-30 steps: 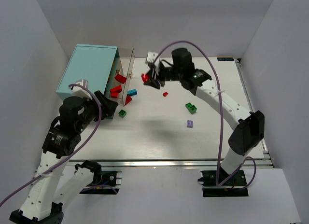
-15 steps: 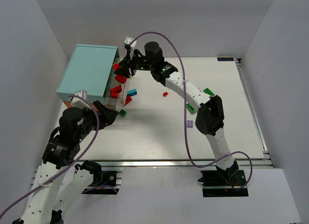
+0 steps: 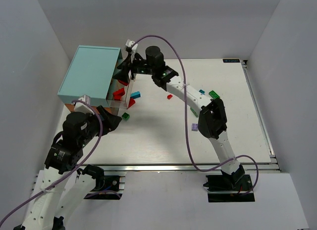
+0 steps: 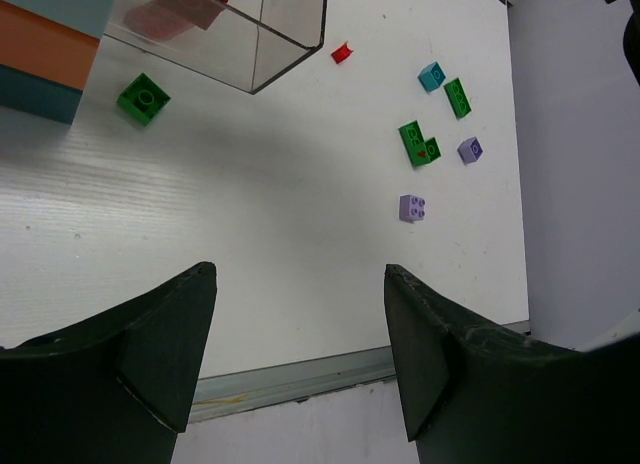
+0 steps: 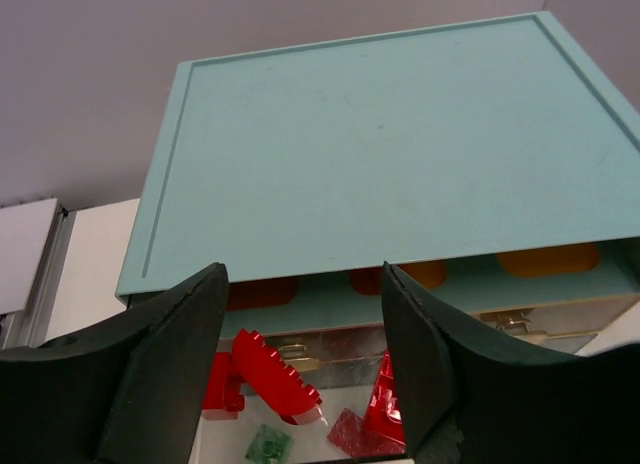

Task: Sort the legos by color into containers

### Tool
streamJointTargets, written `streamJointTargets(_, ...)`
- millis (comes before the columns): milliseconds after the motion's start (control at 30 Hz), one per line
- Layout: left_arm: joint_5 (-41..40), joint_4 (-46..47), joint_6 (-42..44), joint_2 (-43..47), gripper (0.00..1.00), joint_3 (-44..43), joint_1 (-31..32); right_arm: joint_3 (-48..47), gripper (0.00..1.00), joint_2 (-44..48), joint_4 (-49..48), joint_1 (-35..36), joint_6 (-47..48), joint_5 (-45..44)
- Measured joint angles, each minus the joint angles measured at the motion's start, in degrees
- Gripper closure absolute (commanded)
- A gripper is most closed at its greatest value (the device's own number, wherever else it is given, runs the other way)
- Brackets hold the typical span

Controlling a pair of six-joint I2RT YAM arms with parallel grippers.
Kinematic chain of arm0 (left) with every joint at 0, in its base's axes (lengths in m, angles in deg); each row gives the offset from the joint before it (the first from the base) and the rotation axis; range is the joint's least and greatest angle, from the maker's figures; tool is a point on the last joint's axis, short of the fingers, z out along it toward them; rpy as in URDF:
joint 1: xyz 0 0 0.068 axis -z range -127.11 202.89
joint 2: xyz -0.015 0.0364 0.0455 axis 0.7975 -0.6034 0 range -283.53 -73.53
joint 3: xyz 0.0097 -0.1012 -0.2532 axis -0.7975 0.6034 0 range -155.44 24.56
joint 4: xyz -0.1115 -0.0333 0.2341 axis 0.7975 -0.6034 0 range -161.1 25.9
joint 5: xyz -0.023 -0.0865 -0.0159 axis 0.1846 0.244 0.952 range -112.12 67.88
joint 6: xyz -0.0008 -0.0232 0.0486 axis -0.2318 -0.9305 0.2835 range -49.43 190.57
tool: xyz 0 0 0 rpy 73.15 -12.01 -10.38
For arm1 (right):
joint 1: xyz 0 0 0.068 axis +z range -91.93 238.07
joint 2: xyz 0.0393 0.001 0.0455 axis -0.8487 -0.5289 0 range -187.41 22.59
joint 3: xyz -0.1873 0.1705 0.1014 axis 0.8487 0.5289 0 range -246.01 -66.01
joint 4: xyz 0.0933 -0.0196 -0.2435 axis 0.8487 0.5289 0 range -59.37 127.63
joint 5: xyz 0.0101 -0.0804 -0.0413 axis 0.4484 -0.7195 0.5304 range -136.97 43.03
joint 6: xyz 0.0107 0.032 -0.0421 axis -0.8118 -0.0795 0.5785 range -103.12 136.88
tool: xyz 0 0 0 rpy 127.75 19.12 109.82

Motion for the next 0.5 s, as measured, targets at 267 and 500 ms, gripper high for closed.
streamJointTargets(267, 0.42, 0.04, 0.13, -0.68, 0.23, 0.35, 0.00, 13.05, 0.48, 10.27, -4.59, -6.32, -4.26, 1.36)
streamJointTargets(500, 1.33, 1.11, -0.20, 0.31, 0.22, 4.61, 0.00, 23.80, 0.32, 17.75, 1.64, -21.31, 15.50, 26.69)
